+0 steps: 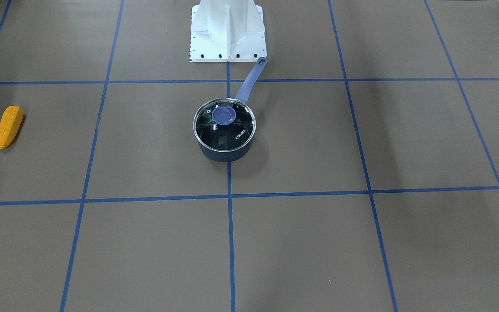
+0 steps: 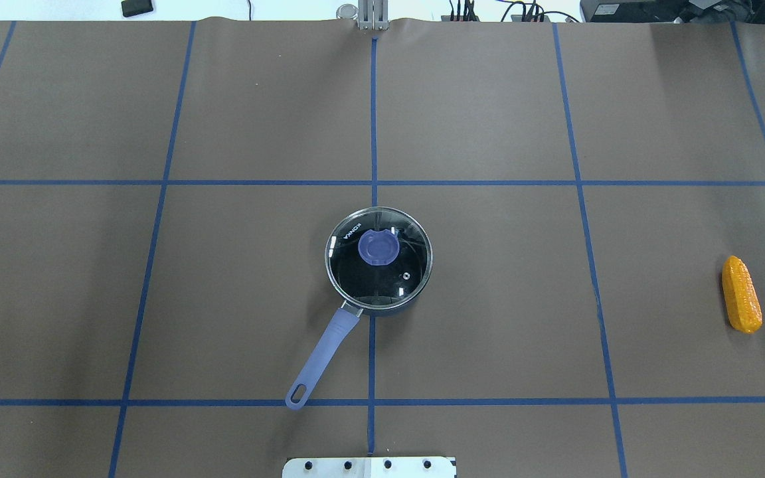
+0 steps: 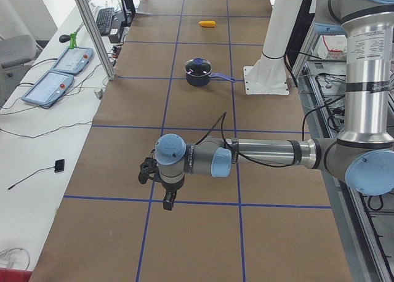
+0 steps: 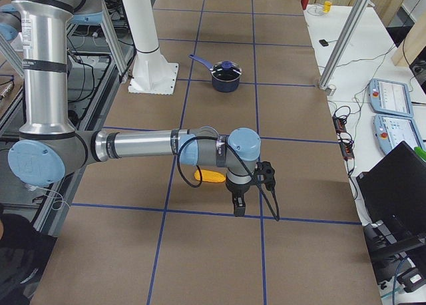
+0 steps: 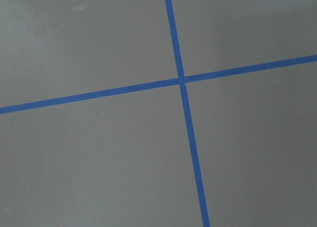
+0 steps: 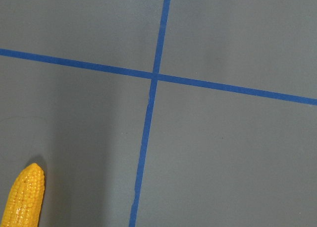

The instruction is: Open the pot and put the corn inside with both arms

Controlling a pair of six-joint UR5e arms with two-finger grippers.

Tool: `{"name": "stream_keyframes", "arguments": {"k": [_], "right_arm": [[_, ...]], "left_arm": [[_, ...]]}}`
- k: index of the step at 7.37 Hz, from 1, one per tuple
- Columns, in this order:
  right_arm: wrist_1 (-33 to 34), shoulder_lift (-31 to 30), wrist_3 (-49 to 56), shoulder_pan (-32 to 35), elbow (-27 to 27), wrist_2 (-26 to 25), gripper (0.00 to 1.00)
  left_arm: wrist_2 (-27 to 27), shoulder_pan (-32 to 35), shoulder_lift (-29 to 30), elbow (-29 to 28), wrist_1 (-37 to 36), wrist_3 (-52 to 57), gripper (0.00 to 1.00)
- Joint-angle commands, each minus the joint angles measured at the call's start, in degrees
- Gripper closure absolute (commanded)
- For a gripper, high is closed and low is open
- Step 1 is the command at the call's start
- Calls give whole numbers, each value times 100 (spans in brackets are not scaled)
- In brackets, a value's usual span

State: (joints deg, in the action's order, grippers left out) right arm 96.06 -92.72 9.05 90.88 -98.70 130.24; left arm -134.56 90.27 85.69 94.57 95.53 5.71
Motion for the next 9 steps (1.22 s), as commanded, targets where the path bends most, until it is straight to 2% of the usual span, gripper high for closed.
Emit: {"name": "stream_keyframes", "arguments": {"k": [1, 4, 6, 7, 9], "right_arm": [[-9, 0, 0, 0, -9, 1, 0], [9, 35, 9, -9, -122, 10, 0], [-35, 44, -17, -27, -201, 19, 0], [-314, 61, -70, -27, -350, 2, 0], [-1340, 9, -88, -27, -360, 54, 0]], "left_arm": [[-9, 0, 0, 87, -8, 0, 1], [0, 0, 0, 141, -8, 0, 1], [0, 0, 0, 377, 10, -52, 1], [0, 0, 69, 413, 62, -44, 1], [0, 0, 279, 422, 404, -27, 1]]}}
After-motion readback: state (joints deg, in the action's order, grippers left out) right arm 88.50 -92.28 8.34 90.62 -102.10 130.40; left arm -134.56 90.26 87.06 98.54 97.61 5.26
